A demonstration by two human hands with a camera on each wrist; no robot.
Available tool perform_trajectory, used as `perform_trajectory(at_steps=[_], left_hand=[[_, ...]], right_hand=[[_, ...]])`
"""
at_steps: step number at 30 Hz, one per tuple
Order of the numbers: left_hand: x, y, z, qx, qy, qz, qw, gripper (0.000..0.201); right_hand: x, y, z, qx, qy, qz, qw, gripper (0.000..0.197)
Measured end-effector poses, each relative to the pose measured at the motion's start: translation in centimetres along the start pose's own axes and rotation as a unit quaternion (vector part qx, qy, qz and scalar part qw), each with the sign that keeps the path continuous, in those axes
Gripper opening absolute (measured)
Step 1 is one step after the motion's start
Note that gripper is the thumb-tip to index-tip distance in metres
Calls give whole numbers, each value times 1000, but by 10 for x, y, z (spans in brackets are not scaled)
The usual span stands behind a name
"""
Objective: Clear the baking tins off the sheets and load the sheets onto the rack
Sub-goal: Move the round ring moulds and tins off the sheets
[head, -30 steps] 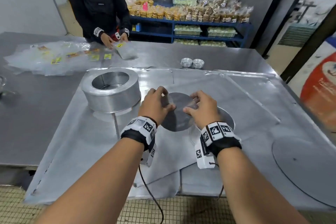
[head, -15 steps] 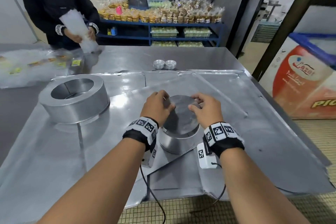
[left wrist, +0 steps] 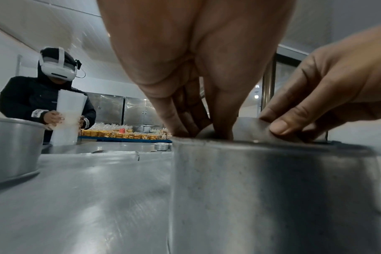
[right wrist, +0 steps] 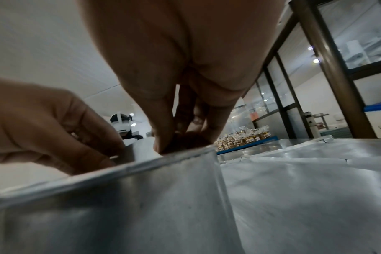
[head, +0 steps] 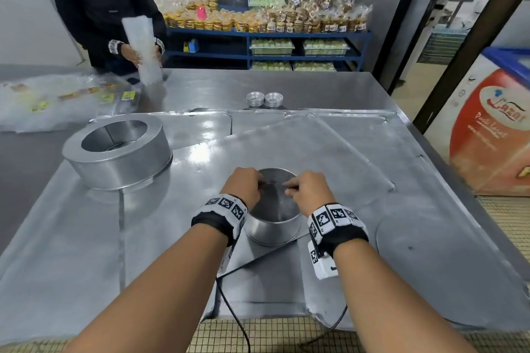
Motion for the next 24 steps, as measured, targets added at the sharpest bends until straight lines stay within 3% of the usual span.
perform_trajectory(at_steps=[4,7,9,11,14,19,24], left_hand=[[2,4,-2,11,6,-9,1000,38],[13,4,8,42,-6,-56,998,46],[11,3,21,95,-4,-36,995,34],[7,0,37,159,-19,2,987,5],[-4,2,51,195,-53,56,978,19],[1,20,57,188,-86,63,976,13],[15,38,59,173,-142,32,974,11]], right_hand=[[1,0,7,25,-94,6,995,30],[9,-1,6,43,-131,-9,990,36],[13,2,-11,7,-93,-18,995,37],[9,6,-35,-61,-20,0,998,32],[-1,7,-52,-122,82,34,989,12],[5,18,-53,-142,108,30,983,12],[21,35,-54,-136,101,-33,985,14]])
Point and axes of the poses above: each hand's wrist, its own y-axis towards the middle knuckle, its own x-axis out of the back of the hand, z = x × y, the point moved 10 cm from there along y, towards the middle knuckle, and after that the axes turned 10 degrees about z, right-handed, at the moved point
